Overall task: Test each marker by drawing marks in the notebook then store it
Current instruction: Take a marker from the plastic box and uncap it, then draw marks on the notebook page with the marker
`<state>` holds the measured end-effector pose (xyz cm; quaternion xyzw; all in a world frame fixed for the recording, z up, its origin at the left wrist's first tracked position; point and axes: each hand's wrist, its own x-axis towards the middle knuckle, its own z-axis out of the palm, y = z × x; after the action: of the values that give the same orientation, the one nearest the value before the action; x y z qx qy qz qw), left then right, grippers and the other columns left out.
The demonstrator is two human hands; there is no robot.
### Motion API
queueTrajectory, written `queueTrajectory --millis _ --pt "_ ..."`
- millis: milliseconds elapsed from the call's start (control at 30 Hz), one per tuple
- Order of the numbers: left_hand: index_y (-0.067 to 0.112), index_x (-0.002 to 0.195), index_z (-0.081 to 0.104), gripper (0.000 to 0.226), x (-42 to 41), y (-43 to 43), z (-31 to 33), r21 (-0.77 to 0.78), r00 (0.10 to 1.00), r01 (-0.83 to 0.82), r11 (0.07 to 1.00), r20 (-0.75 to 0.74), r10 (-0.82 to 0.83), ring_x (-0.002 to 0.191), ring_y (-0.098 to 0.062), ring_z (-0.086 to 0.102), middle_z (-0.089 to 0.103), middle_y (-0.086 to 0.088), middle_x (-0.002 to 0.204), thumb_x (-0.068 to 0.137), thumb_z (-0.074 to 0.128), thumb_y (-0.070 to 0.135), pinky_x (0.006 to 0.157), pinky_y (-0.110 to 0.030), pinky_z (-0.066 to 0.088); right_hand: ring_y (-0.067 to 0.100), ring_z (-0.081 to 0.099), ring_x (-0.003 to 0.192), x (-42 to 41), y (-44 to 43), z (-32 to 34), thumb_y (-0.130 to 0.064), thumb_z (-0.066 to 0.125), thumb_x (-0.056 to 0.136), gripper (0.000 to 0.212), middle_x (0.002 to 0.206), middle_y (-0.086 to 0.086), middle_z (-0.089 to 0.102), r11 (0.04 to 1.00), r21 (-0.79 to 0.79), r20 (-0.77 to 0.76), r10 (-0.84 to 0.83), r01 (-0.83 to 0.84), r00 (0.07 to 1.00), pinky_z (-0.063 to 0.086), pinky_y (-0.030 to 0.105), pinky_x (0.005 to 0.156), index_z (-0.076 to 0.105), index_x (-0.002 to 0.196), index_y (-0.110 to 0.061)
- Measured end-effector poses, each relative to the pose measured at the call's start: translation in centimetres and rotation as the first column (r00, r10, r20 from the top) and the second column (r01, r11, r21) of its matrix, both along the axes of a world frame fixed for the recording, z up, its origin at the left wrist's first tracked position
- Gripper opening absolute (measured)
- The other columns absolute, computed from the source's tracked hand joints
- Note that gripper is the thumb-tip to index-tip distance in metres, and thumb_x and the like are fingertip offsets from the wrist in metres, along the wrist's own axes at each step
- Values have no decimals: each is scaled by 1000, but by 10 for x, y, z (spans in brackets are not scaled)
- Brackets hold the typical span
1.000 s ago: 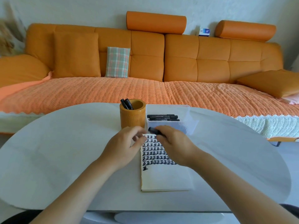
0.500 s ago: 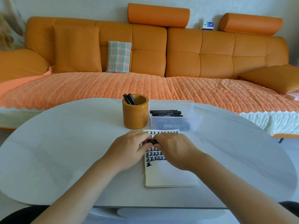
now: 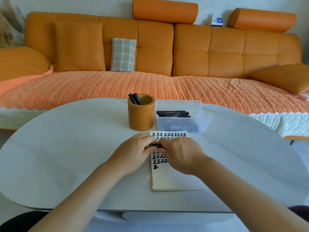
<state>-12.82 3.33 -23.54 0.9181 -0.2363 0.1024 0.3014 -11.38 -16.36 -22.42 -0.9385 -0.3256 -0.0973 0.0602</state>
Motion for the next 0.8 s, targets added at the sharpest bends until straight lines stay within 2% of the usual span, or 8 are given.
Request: queueTrajectory --millis 100,200,300,400,500,600,733,800 --pt "26 106 65 15 -2 0 1 -40 1000 -1 999 -19 1 95 -3 54 62 14 100 96 56 32 75 -24 48 26 47 60 0 -1 -1 -50 27 102 34 78 0 65 1000 -8 10 -2 2 1000 34 32 51 51 103 -27" --pt "27 102 66 10 -2 2 2 -65 999 -33 997 -28 31 91 5 53 54 27 88 95 59 30 68 -11 40 25 45 59 2 -3 1 -54 22 100 41 76 0 65 999 -28 44 23 -22 999 35 33 51 52 108 -28" --pt "26 100 67 10 -1 4 2 -38 999 -49 998 -9 49 89 1 53 50 26 86 94 60 30 66 -14 38 25 52 64 2 -3 5 -55 30 101 39 84 0 69 998 -47 37 46 -44 998 39 34 56 52 115 -27" --pt "28 102 65 10 -1 6 2 -12 996 -84 996 13 84 88 -5 54 52 22 90 94 60 32 67 -14 40 27 64 74 -2 -3 5 -65 33 93 56 86 2 71 1000 -11 27 16 -15 1000 44 34 59 41 131 -26" --pt "30 102 65 11 -1 13 1 -3 990 -134 991 43 134 89 -6 55 58 18 95 93 60 33 68 -18 47 23 57 65 -5 -8 9 -35 39 97 34 74 4 64 992 129 -120 7 9 993 40 36 58 33 128 -23" --pt "32 97 62 7 -2 19 -4 15 978 -203 979 52 202 86 -6 54 56 18 91 92 60 35 66 -20 48 24 48 64 -7 -15 17 -6 36 91 25 72 5 53 961 271 -302 37 48 953 43 44 61 34 107 -26" --pt "31 93 57 2 -3 26 -11 63 967 -254 965 6 254 87 -7 50 53 14 90 91 57 32 71 -25 47 18 53 76 -8 -20 22 3 40 92 39 89 -2 52 923 375 -346 57 82 936 45 30 66 53 82 -33" --pt "29 92 57 3 -4 28 -15 90 974 -225 970 2 226 90 -7 46 53 14 90 91 57 32 74 -23 44 17 61 81 -12 -21 22 1 44 97 44 95 -2 58 856 490 -446 84 164 891 54 30 71 68 85 -34"
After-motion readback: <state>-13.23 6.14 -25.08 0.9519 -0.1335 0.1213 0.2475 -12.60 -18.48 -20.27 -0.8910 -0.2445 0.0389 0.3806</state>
